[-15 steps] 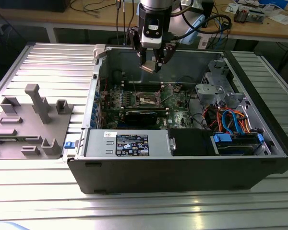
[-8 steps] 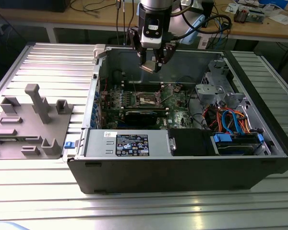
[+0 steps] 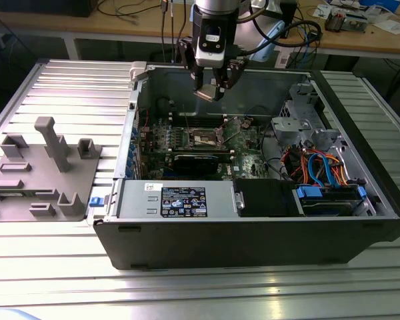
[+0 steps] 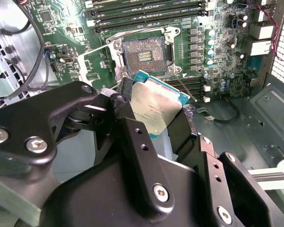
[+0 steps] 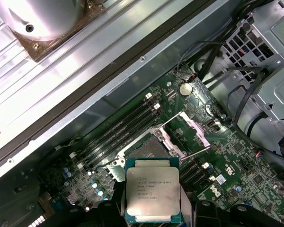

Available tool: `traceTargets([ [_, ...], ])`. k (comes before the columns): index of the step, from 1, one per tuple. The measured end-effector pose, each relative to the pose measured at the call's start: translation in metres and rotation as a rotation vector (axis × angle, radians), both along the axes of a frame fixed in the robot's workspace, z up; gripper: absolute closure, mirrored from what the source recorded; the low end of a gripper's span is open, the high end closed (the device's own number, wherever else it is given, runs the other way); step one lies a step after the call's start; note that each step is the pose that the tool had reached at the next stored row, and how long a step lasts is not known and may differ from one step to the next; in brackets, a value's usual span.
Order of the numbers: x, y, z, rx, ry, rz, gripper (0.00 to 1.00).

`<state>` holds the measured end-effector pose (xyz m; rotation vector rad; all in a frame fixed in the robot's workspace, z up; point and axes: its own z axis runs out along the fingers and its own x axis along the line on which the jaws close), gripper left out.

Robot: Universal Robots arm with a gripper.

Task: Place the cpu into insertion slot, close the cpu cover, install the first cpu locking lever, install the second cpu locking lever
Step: 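Place the cpu into insertion slot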

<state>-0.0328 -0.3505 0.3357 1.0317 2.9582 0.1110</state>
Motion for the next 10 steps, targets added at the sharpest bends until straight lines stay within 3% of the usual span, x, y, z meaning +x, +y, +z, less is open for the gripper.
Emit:
traceTargets([
  [10, 0.0, 0.0, 0.0, 0.0, 0.0, -0.004, 0.46],
])
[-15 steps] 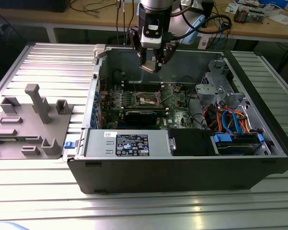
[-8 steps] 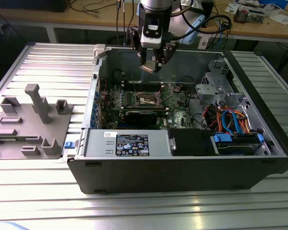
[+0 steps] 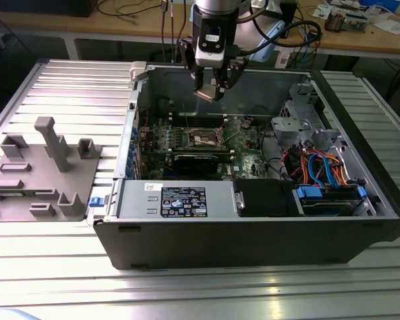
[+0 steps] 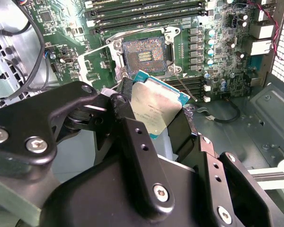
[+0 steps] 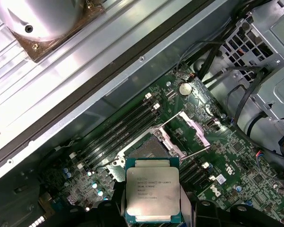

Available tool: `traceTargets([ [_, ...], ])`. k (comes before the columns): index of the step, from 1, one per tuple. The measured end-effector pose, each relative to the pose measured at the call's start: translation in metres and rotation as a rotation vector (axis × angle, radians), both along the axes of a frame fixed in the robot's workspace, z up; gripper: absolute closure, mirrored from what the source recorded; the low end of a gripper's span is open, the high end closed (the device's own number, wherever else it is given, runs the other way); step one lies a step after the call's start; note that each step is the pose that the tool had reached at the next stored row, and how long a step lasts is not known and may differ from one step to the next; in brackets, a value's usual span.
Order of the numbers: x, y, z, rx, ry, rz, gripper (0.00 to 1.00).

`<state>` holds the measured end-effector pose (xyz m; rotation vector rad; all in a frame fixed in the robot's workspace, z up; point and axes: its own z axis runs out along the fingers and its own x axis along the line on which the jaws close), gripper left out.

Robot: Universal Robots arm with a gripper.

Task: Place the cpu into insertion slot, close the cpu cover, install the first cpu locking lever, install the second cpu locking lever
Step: 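Place the cpu into insertion slot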

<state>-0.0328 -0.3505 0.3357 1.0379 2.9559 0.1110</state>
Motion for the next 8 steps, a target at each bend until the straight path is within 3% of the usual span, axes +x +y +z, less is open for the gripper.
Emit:
traceTargets([
  [8, 0.0, 0.0, 0.0, 0.0, 0.0, -0.004, 0.46],
])
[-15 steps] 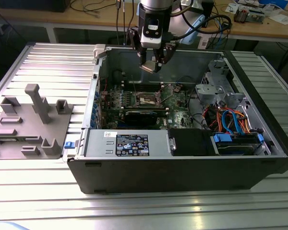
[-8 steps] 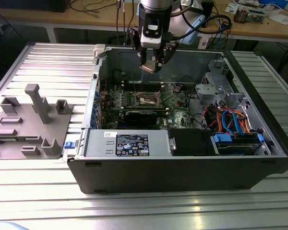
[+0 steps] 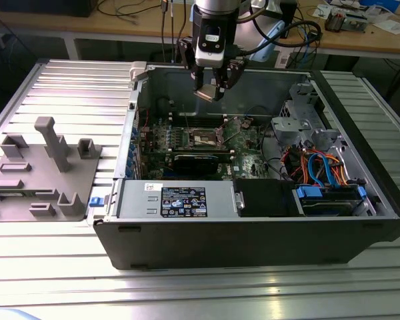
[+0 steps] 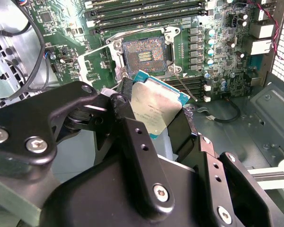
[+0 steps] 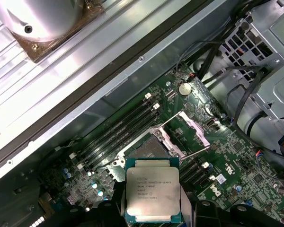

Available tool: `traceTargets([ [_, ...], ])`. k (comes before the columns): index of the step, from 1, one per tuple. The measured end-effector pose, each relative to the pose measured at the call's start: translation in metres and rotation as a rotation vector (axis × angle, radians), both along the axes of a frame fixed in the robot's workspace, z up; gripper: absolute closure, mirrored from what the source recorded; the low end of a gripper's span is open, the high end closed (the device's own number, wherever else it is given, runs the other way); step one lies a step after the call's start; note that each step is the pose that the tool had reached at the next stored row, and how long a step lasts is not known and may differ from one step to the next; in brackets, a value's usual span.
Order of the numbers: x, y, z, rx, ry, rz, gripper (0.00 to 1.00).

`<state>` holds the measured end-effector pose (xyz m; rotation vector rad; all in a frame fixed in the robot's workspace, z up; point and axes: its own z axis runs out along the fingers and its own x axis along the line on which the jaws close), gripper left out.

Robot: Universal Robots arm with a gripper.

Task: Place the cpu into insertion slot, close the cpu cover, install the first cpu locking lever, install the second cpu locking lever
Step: 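Place the cpu into insertion slot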

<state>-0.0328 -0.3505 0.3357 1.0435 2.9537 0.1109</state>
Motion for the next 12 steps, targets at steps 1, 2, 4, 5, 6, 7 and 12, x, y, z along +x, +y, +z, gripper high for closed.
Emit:
traceTargets([
  [1, 0.0, 0.0, 0.0, 0.0, 0.0, -0.001, 0.46],
  [2, 0.0, 0.0, 0.0, 0.0, 0.0001, -0.001, 0.46],
  [4, 0.0, 0.0, 0.0, 0.0, 0.0, -0.003, 0.46],
  [5, 0.0, 0.0, 0.0, 0.0, 0.0, -0.004, 0.46],
  [6, 0.0, 0.0, 0.0, 0.0, 0.0, -0.005, 0.46],
  [7, 0.0, 0.0, 0.0, 0.0, 0.0001, -0.006, 0.46],
  [12, 0.0, 0.0, 0.0, 0.0001, 0.0, -0.011, 0.46],
])
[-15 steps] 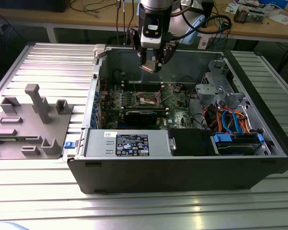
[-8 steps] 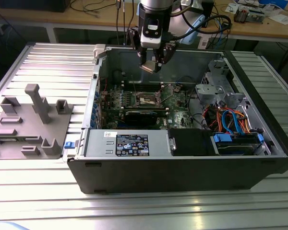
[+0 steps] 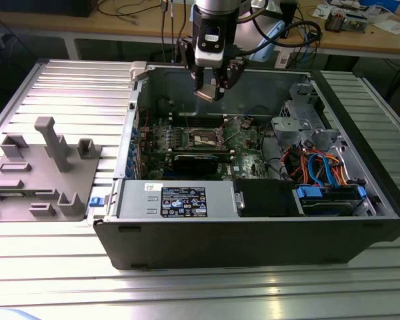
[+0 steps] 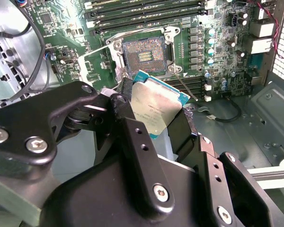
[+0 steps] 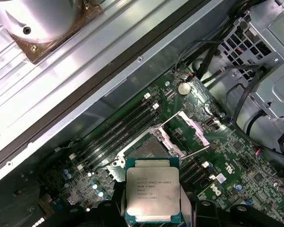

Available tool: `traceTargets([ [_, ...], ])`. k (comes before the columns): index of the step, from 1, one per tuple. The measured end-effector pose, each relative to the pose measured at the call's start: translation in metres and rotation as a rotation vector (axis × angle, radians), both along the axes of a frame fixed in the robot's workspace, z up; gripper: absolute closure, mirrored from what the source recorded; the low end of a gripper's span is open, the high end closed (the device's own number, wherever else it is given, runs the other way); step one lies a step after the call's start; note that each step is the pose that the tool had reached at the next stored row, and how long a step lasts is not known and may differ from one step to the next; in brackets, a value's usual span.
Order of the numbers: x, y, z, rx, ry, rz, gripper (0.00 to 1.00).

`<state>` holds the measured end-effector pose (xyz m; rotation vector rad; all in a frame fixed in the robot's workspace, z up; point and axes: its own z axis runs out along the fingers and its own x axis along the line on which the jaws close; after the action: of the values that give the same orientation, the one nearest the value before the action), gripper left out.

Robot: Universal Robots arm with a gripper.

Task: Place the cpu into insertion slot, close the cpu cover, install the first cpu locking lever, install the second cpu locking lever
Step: 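Place the cpu into insertion slot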

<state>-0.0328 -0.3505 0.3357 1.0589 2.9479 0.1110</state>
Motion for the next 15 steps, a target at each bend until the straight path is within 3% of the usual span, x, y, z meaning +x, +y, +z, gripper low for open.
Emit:
traceTargets([
  [15, 0.0, 0.0, 0.0, -0.0001, 0.0, -0.017, 0.46],
])
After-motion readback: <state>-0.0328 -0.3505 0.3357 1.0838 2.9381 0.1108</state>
